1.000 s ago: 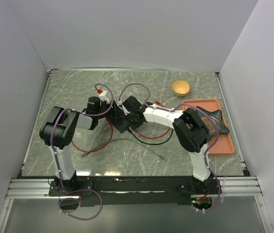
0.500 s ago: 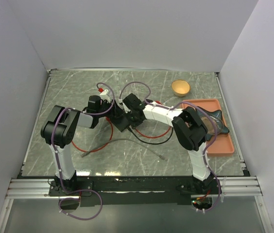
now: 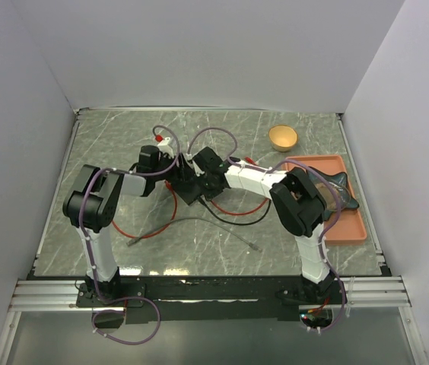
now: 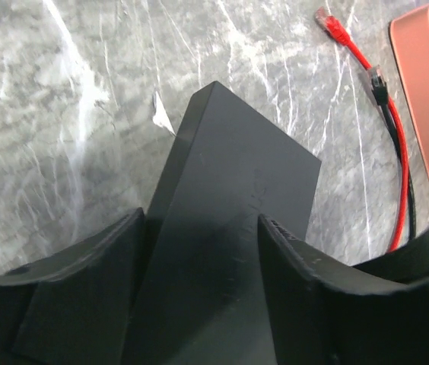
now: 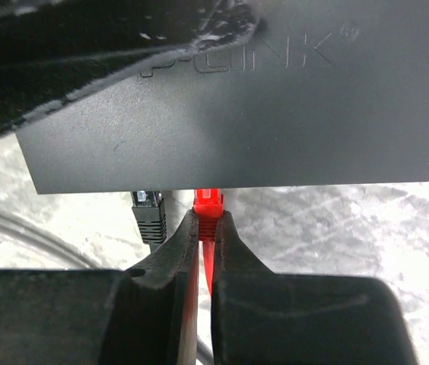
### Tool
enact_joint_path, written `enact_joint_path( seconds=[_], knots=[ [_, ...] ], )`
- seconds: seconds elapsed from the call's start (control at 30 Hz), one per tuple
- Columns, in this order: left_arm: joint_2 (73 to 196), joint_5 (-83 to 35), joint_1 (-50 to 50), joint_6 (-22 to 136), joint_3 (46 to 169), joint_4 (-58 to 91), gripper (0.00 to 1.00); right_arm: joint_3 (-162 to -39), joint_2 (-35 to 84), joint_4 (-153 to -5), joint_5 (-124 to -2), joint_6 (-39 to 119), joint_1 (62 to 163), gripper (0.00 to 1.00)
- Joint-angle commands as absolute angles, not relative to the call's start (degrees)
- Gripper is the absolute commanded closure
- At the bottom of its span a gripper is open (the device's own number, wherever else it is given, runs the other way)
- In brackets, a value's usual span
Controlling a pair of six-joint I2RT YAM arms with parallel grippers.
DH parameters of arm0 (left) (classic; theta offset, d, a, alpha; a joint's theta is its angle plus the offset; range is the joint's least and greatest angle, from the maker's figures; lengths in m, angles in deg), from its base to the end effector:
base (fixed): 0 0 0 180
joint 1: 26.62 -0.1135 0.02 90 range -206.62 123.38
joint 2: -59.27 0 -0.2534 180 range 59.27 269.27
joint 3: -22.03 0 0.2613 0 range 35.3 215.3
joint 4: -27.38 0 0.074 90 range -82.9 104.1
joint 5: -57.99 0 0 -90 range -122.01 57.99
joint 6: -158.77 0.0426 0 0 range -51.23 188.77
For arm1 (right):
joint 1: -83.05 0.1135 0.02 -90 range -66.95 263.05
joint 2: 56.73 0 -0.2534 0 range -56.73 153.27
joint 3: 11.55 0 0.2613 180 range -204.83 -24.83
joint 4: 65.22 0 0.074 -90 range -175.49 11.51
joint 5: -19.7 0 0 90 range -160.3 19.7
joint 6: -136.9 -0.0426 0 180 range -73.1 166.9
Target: Insert the plug into the switch port
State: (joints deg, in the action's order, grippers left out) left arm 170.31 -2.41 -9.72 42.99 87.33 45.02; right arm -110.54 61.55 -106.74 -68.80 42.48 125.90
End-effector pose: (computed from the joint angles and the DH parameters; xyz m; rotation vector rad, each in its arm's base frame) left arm 0.3683 -0.1339 0.1106 0.1703 2.1335 -0.9815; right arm 0.3244 0.3025 0.1486 -0.8867 2.5165 0.3105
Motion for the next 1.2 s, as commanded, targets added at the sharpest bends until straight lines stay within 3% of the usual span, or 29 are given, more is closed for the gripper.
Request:
enact_joint_path(
  seconds=[0.0, 0.13, 0.23, 0.3, 0.33, 0.43, 0.63, 0.77, 0.97, 1.17],
  knots=[
    [167.4, 1.6, -8.6, 41.9, 93.1, 29.1, 0.33, -108.4, 56.0, -84.6, -71.4, 39.2, 125.3, 0.9],
    [167.0, -4.6, -10.5, 43.0, 101.6, 21.7, 0.28, -104.1, 54.0, -86.1, -74.7, 37.8, 125.2, 0.7],
    [163.9, -9.4, -12.0, 42.3, 103.2, 18.6, 0.24, -101.4, 51.4, -87.0, -78.4, 37.3, 125.2, 0.42],
    [159.3, -12.8, -12.4, 41.5, 102.2, 17.8, 0.22, -100.5, 49.1, -88.9, -80.5, 37.1, 125.2, 0.3],
    [157.5, -13.8, -12.4, 41.3, 101.5, 17.2, 0.2, -100.2, 48.0, -89.4, -81.1, 37.0, 125.2, 0.18],
    [147.6, -17.6, -12.4, 39.3, 96.8, 17.0, 0.19, -98.3, 43.7, -90.7, -81.4, 36.6, 125.2, 0.01],
    [133.0, -25.0, -11.7, 32.7, 85.0, 12.5, 0.17, -91.0, 32.9, -89.1, -75.2, 34.2, 125.2, 0.01],
    [129.6, -33.1, -9.6, 31.5, 81.5, 4.6, 0.2, -82.9, 25.4, -86.8, -71.5, 32.8, 125.3, 0.01],
    [131.8, -42.9, -5.4, 31.4, 82.1, -0.1, 0.26, -76.5, 20.4, -85.9, -70.6, 32.4, 125.4, 0.01],
    [140.2, -45.0, -1.6, 31.7, 86.4, 0.5, 0.41, -75.3, 20.0, -86.3, -71.3, 32.6, 125.2, 0.01]
  ],
)
